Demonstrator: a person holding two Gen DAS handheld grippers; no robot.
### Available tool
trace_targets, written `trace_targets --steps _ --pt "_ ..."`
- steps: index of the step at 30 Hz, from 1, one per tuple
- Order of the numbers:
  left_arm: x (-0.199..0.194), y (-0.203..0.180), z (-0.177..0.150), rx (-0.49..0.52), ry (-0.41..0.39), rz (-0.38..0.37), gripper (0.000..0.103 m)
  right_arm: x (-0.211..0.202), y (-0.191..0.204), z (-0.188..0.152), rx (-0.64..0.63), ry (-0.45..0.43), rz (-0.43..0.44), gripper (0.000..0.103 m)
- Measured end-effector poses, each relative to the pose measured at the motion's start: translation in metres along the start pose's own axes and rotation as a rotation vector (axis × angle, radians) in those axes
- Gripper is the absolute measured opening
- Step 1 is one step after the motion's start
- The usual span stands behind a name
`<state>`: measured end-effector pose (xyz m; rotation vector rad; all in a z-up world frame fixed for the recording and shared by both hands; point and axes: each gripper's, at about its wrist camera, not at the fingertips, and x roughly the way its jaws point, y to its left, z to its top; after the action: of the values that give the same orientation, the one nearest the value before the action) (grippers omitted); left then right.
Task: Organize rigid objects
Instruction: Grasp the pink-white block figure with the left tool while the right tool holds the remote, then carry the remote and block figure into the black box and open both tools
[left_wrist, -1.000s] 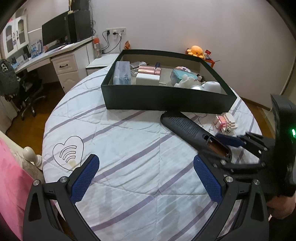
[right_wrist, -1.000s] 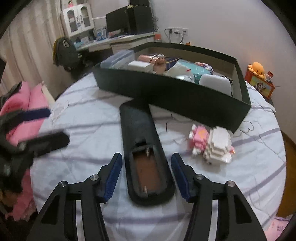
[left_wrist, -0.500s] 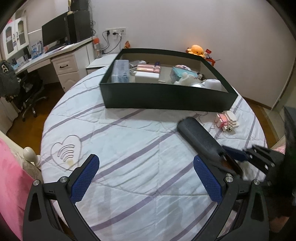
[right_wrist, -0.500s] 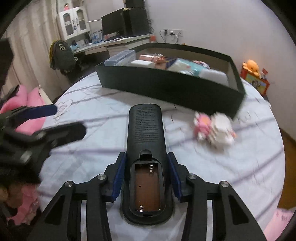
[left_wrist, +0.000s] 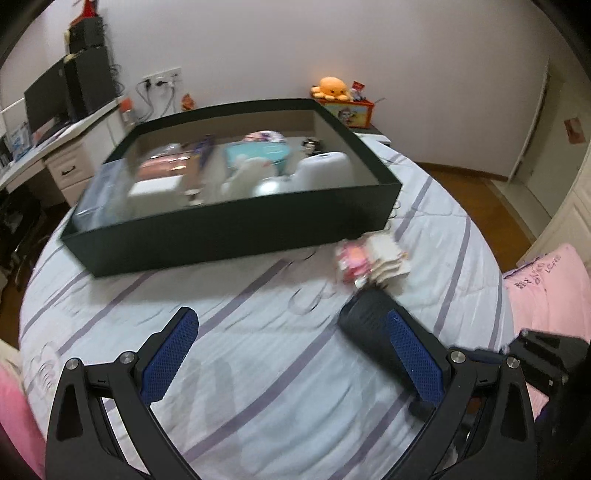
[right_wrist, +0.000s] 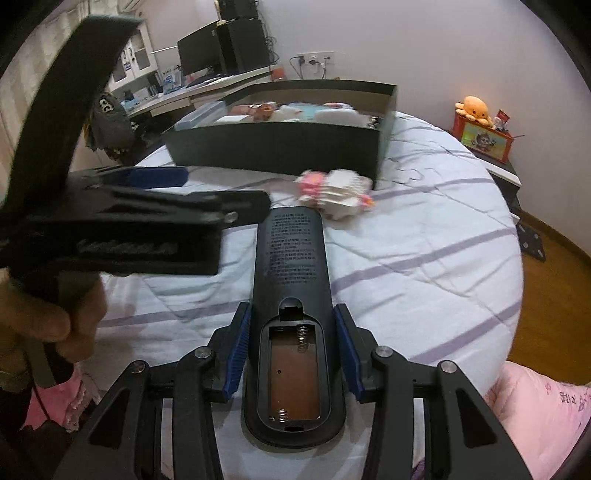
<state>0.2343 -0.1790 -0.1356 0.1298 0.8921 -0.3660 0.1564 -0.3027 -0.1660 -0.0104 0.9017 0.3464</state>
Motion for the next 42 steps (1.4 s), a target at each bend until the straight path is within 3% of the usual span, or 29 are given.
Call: trace_targets --steps 9,12,13,14,16,20,27,34,42 --pt "0.047 -0.025 0.019 -0.004 0.051 -0.027 0.102 0.004 -0.006 0.001 0.005 -0.014 0.032 0.045" --pt "0.054 -0.025 0.018 -0.012 0.059 -0.065 0.097 0.005 -0.004 0.002 0.001 -0.012 0.028 0.045" --pt "0.053 -0.028 0.016 0.009 0.051 -0.062 0.084 0.005 -0.003 0.002 0.001 -0.012 0.027 0.045" --pt "0.05 -0.03 0.015 0.024 0.042 -0.06 0.063 0.004 -0.003 0.001 0.0 -0.012 0.026 0.045" --pt "0.044 -0.031 0.012 0.039 0.033 -0.08 0.042 0.005 -0.001 0.001 -0.003 -0.01 0.02 0.045" --pt "0.034 -0.015 0.009 -0.021 0.034 -0.136 0.041 0.003 0.004 -0.001 -0.014 -0.007 -0.003 0.045" --pt "0.005 0.006 -0.005 -0.056 0.004 -0.123 0.041 -0.001 0.013 -0.003 0.011 -0.005 -0.029 0.045" --pt "-0.037 0.036 -0.027 -0.093 -0.043 -0.085 0.041 -0.007 0.027 -0.002 0.061 -0.015 0.054 0.045" --pt "-0.078 0.078 -0.044 -0.146 -0.095 -0.026 0.041 -0.022 0.057 0.008 0.022 -0.055 0.094 0.045"
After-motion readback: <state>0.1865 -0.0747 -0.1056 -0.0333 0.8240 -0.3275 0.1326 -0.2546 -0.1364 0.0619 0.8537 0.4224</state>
